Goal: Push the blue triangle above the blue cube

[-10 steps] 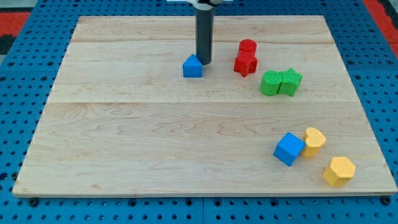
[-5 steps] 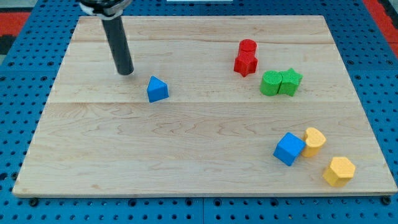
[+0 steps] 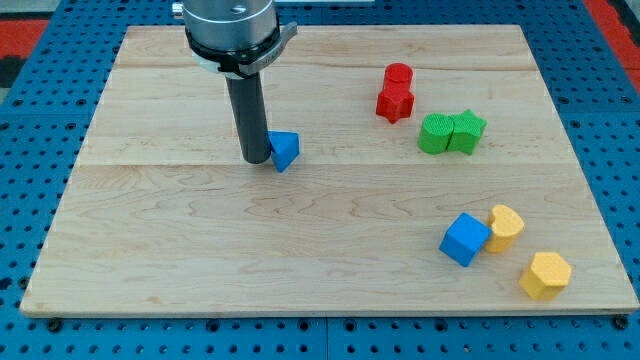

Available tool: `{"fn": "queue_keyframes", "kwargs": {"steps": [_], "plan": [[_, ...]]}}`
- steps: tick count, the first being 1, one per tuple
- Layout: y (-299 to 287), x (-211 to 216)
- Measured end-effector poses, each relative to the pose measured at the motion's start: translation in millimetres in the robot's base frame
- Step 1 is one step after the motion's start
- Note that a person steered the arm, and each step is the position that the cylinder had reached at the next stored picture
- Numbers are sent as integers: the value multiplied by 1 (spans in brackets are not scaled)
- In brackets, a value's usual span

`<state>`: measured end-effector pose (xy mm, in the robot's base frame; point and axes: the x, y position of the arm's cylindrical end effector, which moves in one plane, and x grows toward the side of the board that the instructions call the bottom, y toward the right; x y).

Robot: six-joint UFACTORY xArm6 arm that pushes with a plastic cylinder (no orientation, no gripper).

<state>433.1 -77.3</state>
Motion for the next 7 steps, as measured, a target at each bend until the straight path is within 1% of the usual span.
{"fn": "queue_keyframes", "kwargs": {"steps": [1,2,4,5,6,7], "plan": [[-10,-15],[-2,-26],[114,58],[167,79],[203,88],[174,72]]}}
